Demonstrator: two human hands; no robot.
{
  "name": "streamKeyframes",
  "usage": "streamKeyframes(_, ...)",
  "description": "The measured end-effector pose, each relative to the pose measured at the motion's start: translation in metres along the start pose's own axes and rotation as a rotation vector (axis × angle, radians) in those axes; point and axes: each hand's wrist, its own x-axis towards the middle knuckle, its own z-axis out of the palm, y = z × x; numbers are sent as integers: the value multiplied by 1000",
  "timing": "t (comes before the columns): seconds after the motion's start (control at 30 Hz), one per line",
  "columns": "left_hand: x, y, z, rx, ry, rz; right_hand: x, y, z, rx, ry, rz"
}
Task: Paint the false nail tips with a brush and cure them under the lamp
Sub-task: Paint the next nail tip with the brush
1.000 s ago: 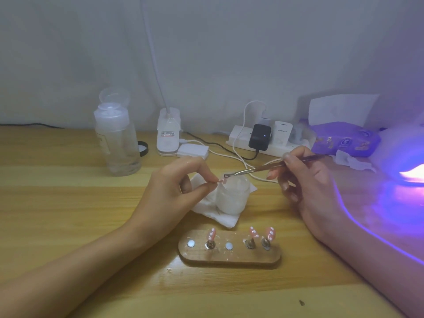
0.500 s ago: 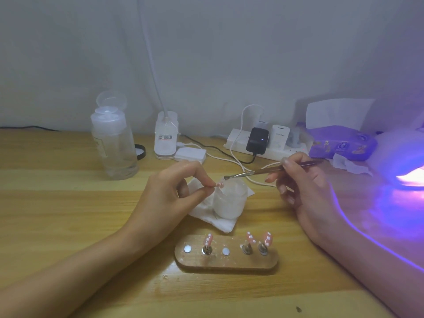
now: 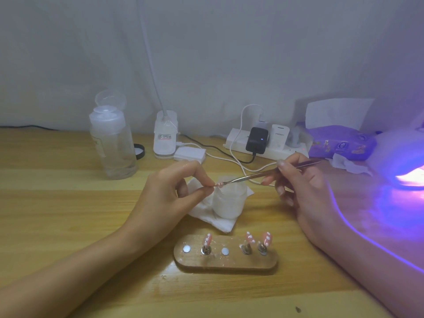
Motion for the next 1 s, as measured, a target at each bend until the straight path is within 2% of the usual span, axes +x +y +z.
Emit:
streamKeyframes(0.17,0,1,0,-11,-5,-5,-1,0,1,6,-66,-12)
streamKeyframes(0.3,-1,1,0,-4,2,-8,-1,0,-1,7,-20,6)
streamKeyframes(0.7,0,4,0,-34,-13,-31,-1,0,0,11,-86,-16)
streamKeyframes(0.87,0,4,0,-44,-25,-48,0,0,-2,0,-21,12)
streamKeyframes(1.0,0,4,0,-66,-38,-71,-2,-1,0,2,-96,-16)
